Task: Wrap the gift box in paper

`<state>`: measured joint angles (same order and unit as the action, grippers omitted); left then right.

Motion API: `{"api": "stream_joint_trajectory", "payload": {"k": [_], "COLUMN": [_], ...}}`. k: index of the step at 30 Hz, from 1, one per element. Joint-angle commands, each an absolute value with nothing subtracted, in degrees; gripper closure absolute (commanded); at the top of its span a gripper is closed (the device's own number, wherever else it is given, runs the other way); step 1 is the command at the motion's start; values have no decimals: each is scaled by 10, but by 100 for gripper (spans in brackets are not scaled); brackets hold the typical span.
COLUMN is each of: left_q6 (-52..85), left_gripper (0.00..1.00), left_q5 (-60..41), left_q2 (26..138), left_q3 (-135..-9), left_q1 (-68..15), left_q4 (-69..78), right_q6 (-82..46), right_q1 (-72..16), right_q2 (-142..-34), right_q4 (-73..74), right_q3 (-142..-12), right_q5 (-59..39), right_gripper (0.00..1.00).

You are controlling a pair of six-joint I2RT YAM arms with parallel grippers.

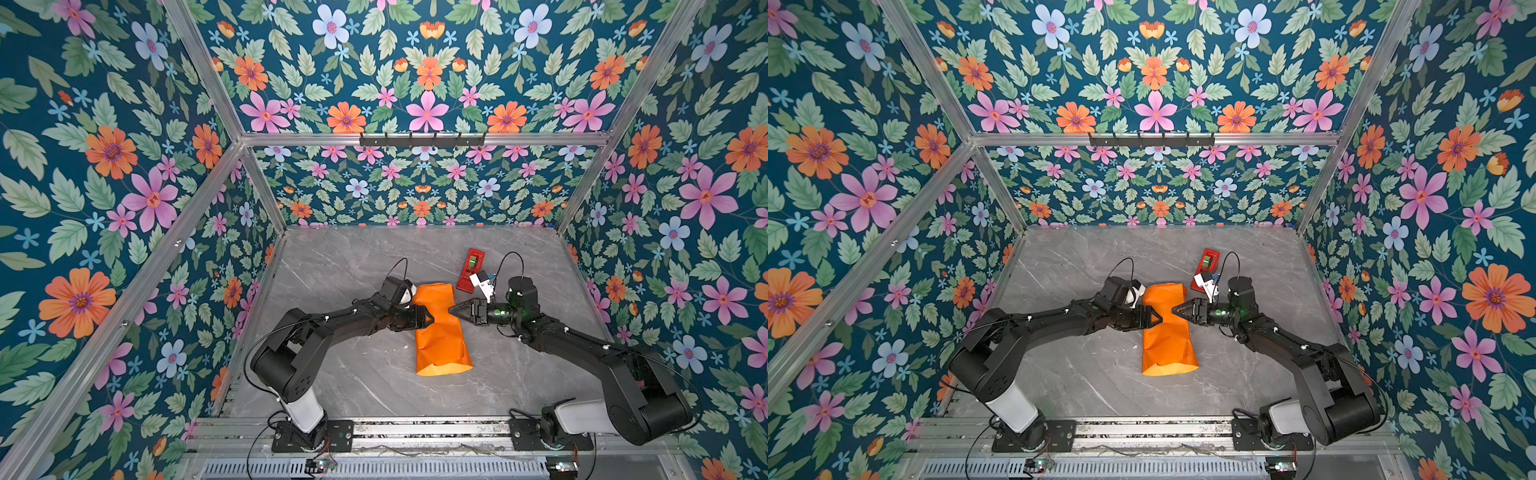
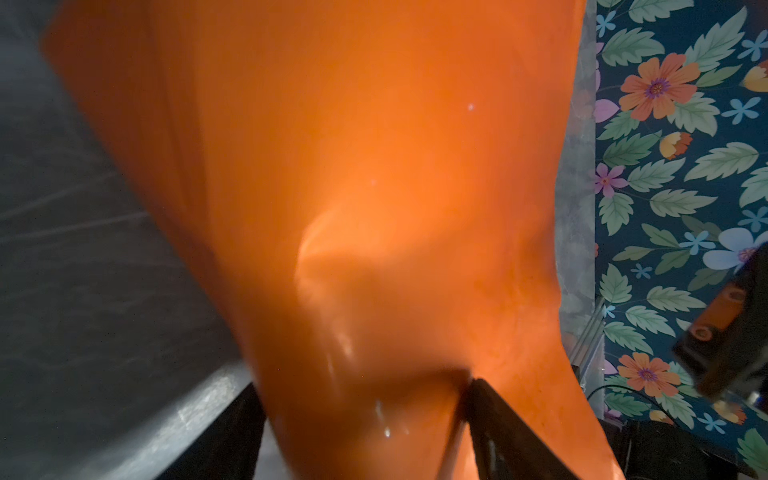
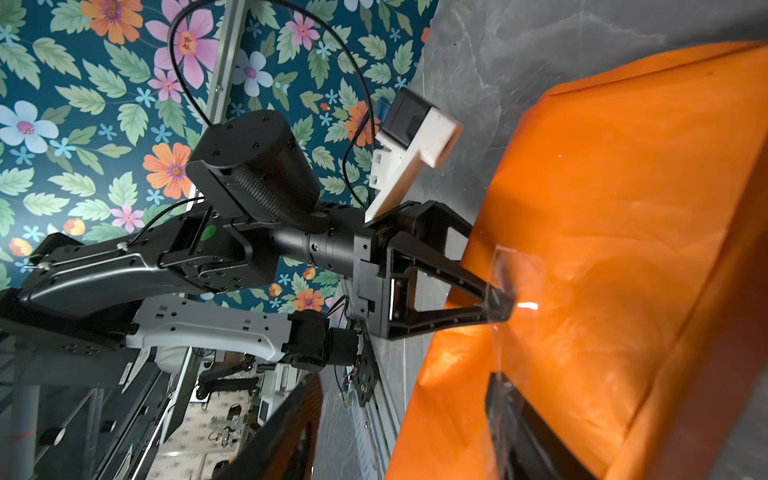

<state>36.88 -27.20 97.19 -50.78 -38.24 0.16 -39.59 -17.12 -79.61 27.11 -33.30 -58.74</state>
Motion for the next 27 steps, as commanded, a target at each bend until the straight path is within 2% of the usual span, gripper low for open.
{"api": "stream_joint_trajectory", "payload": {"k": [1, 7, 11, 17, 23, 27], "left_q6": [352, 352, 352, 351, 351, 350], "left_gripper": [23, 23, 23, 23, 23, 23], "left_q5": [-194, -195, -195, -196, -196, -195], "left_q2": [983, 984, 986, 985, 987, 987], "left_q3": [-502, -504, -505, -506, -507, -506], "left_q1": [-382, -381, -381, -381, -381, -381], "left_q4": [-95, -96, -96, -96, -97, -98], "right_q6": [-365, -351, -379, -323, -209, -155], "right_q1": [-171, -172, -171, -161, -140, -140], "right_q2": [-810, -850, -878, -896, -911, -923], "right_q4": [273, 183, 123, -87, -282, -355], "right_q3": [-348, -395, -425, -491, -561, -601], "right_q5": [-627, -588, -591, -581, -567, -551], "right_gripper": [36, 43, 56, 76, 79, 79]}}
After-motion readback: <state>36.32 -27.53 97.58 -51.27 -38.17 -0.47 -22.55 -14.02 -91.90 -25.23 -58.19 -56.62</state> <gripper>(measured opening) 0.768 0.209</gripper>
